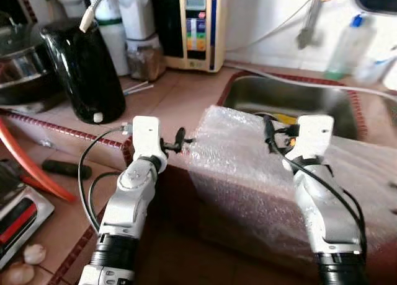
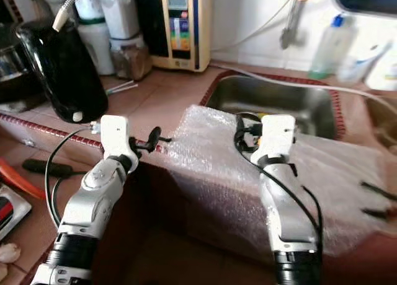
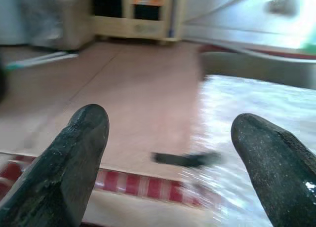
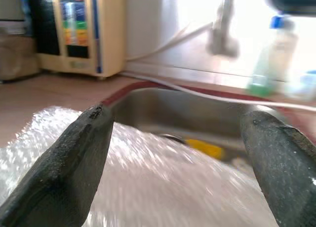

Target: Kitchen organization

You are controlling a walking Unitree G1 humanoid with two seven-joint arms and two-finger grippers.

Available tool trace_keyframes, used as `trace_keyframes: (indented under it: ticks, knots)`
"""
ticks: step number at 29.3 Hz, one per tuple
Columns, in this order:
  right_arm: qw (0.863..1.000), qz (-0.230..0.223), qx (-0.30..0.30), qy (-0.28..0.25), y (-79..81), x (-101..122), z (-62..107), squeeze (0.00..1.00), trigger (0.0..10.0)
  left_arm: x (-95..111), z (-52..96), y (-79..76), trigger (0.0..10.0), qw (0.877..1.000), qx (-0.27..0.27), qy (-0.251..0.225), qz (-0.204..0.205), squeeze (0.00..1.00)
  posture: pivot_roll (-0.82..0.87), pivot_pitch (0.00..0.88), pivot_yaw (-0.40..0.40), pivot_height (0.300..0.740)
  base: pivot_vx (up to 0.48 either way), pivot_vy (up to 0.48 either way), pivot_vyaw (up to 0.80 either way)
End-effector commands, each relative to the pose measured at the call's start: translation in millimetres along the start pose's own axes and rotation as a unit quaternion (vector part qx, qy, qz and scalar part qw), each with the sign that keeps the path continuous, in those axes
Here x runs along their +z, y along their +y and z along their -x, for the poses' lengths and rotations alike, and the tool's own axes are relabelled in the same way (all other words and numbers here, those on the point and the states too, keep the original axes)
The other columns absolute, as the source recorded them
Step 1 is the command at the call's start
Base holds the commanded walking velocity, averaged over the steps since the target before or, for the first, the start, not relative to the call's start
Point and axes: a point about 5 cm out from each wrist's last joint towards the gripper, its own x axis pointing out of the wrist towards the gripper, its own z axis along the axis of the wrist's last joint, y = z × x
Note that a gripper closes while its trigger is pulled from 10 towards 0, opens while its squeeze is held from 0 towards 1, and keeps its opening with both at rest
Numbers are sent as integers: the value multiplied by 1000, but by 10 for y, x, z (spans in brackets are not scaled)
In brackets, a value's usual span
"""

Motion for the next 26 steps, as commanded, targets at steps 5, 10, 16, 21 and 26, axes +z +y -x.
trace_keyframes:
  ticks: [5,10,16,21,26]
  knots:
    - [1000,-3,3,-2,15,17,-14,0,10000,-6,-4,18,10000,1000,1,4,-2,0,-22,0,49,740,-166,0,0]
    - [1000,-3,3,-2,17,11,-13,0,10000,4,-9,30,10000,1000,2,-1,2,0,-23,0,51,740,0,0,0]
    - [1000,9,0,-12,-1,27,10,0,10000,85,-4,26,10000,999,-24,-22,23,0,-27,0,52,740,0,0,0]
    - [1000,20,-2,-7,-41,-16,73,0,10000,-19,25,45,10000,999,-26,-9,23,0,-31,0,50,740,0,0,0]
    - [1000,29,-5,12,-83,-140,170,0,10000,-256,112,120,10000,999,-24,21,19,0,-39,0,52,740,0,0,0]
